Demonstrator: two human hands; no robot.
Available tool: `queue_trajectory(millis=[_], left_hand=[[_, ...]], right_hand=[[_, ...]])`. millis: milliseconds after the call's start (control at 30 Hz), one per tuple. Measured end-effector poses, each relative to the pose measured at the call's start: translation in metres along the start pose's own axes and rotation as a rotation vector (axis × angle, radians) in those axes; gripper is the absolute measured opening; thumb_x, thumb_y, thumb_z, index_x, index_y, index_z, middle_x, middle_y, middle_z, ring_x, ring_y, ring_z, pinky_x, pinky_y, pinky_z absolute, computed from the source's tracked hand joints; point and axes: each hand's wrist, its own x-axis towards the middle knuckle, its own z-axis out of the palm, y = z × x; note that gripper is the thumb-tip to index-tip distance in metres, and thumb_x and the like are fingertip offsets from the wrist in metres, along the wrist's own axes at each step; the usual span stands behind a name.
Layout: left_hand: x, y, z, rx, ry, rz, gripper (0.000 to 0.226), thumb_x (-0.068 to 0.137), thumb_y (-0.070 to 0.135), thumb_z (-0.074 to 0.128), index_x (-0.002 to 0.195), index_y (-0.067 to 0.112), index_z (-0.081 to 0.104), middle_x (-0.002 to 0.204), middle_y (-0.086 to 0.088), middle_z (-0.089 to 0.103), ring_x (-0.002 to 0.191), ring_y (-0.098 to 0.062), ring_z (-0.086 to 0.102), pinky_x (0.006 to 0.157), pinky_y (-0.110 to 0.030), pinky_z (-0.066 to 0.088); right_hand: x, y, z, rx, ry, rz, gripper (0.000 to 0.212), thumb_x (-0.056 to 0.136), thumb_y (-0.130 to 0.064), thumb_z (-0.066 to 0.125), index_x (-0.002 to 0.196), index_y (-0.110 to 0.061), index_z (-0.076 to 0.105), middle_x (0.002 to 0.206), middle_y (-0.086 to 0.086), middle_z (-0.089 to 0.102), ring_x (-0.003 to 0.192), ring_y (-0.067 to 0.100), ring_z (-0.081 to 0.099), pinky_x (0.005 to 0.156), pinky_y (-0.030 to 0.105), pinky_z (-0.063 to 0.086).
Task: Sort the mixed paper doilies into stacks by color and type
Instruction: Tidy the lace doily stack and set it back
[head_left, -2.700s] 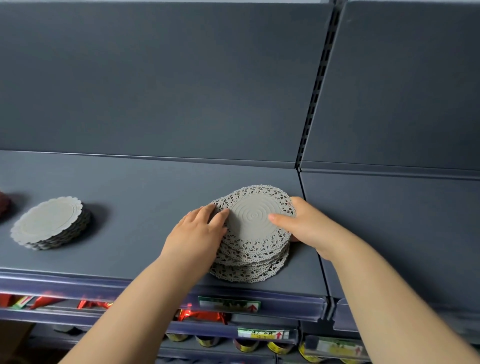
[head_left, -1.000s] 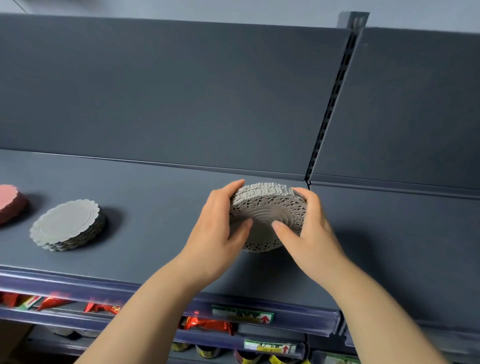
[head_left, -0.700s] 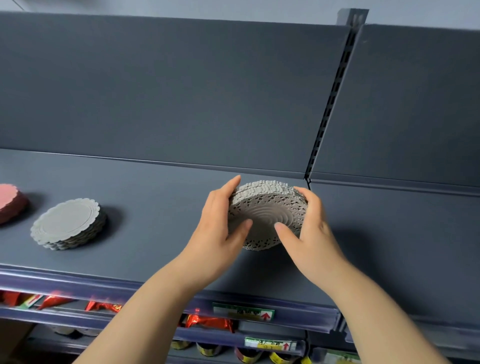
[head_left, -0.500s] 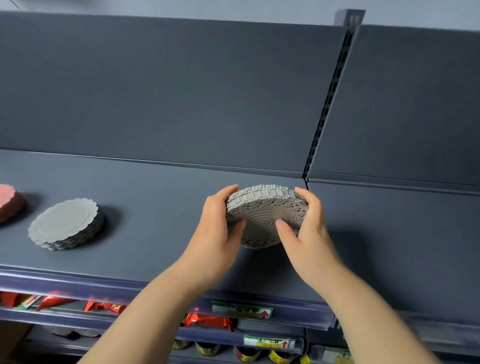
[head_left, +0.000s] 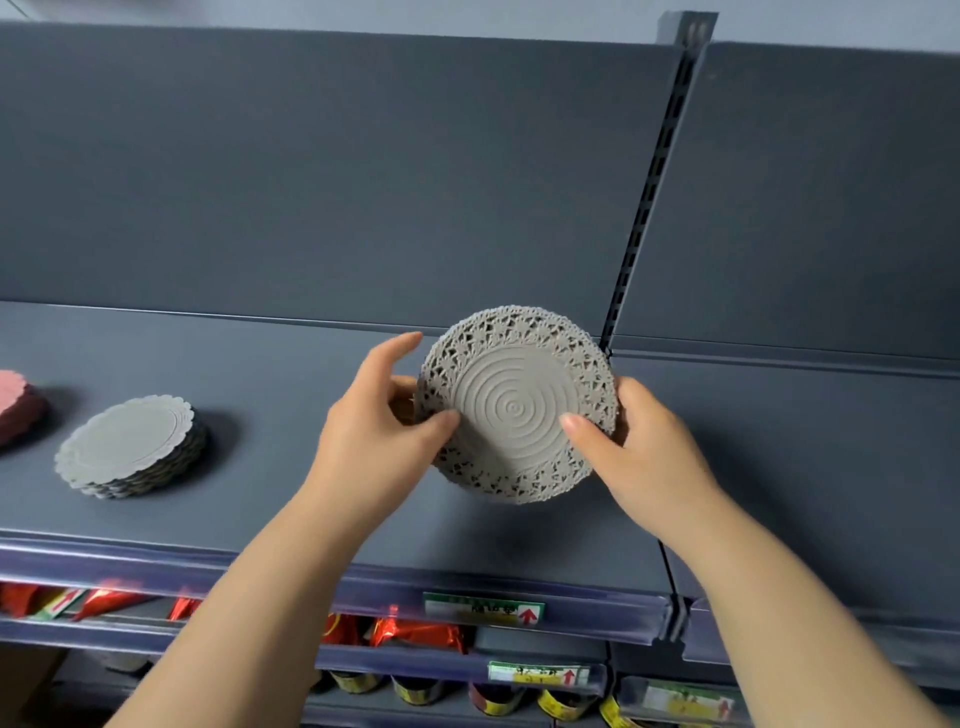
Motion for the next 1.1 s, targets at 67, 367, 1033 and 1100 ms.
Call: queue_trajectory(millis=[67, 367, 1033, 1100], left_hand=[[0.008, 0.000, 0.000, 0.073, -0.070, -0.097, 0.052, 0.071, 0.023, 0.072, 0.118, 0.039, 0.054, 0.075, 0.015, 0.064, 0.066, 0.005, 0.059, 0.060, -0.017, 0.043], [0.012, -0.017, 0.022, 0.554, -0.219, -0.088, 0.050, 0.086, 0.027, 0.060, 0.134, 0.022, 0.047, 0.113, -0.002, 0.065, 0.103, -0.022, 0.057, 0.070, -0.018, 0.034], [-0.025, -0.027, 0.021, 0.749, -0.233, 0.449, 0.031, 0.069, 0.016, 0.081, 0.094, 0.000, 0.072, 0.100, -0.012, 0.071, 0.083, -0.029, 0.069, 0.074, -0.041, 0.057], [-0.023, -0.028, 0.020, 0.760, -0.236, 0.471, 0.030, 0.070, 0.016, 0.080, 0.094, 0.000, 0.072, 0.100, -0.012, 0.071, 0.083, -0.029, 0.069, 0.075, -0.040, 0.057]], right_hand=[[0.000, 0.003, 0.004, 0.003, -0.090, 0.099, 0.021, 0.078, -0.047, 0.058, 0.088, -0.029, 0.054, 0.084, -0.015, 0.064, 0.073, -0.001, 0.060, 0.063, 0.028, 0.052], [-0.004, 0.006, 0.037, -0.368, -0.103, 0.170, 0.030, 0.089, -0.041, 0.051, 0.082, -0.015, 0.038, 0.075, -0.004, 0.046, 0.059, 0.008, 0.042, 0.044, 0.025, 0.026], [-0.025, 0.022, 0.032, -0.443, -0.036, -0.370, 0.013, 0.075, -0.011, 0.073, 0.087, -0.010, 0.071, 0.092, 0.001, 0.065, 0.083, 0.021, 0.061, 0.073, 0.023, 0.043], [-0.023, 0.021, 0.031, -0.435, -0.049, -0.330, 0.013, 0.080, -0.014, 0.069, 0.093, -0.011, 0.070, 0.098, -0.001, 0.063, 0.088, 0.020, 0.059, 0.075, 0.021, 0.040]])
